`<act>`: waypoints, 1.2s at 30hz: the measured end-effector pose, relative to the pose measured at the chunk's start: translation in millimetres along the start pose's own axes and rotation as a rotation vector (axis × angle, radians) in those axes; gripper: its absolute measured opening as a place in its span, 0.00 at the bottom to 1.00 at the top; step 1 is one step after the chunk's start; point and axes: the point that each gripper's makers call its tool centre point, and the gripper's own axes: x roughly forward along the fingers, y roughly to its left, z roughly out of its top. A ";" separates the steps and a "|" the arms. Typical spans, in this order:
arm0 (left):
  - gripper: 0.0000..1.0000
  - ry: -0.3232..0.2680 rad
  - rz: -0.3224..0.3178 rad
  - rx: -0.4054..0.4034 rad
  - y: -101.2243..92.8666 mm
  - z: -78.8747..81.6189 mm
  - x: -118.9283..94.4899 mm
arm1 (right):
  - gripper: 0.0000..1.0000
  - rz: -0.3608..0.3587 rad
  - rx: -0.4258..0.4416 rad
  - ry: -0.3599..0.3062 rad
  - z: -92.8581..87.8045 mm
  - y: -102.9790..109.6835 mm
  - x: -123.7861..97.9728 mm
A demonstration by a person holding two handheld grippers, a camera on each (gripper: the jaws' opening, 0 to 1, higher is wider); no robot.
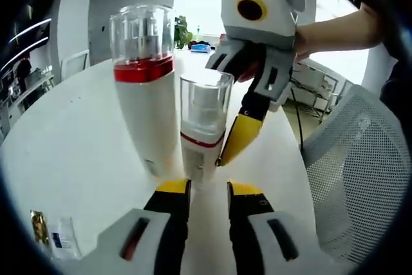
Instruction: Arrange the skincare products in the storage area until every visible bottle or jar stands upright without overlapping.
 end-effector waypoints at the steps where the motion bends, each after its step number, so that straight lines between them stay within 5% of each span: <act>1: 0.17 0.000 0.000 -0.001 -0.3 0.1 -0.4 | 0.21 0.002 -0.004 0.001 -0.1 -0.1 0.2; 19: 0.16 0.011 -0.015 -0.005 -12.3 -3.5 -1.5 | 0.21 0.046 -0.063 0.031 -2.8 0.3 6.4; 36: 0.21 0.023 0.029 -0.030 -1.8 -7.5 -15.3 | 0.29 0.007 -0.016 0.045 -10.9 1.1 -2.1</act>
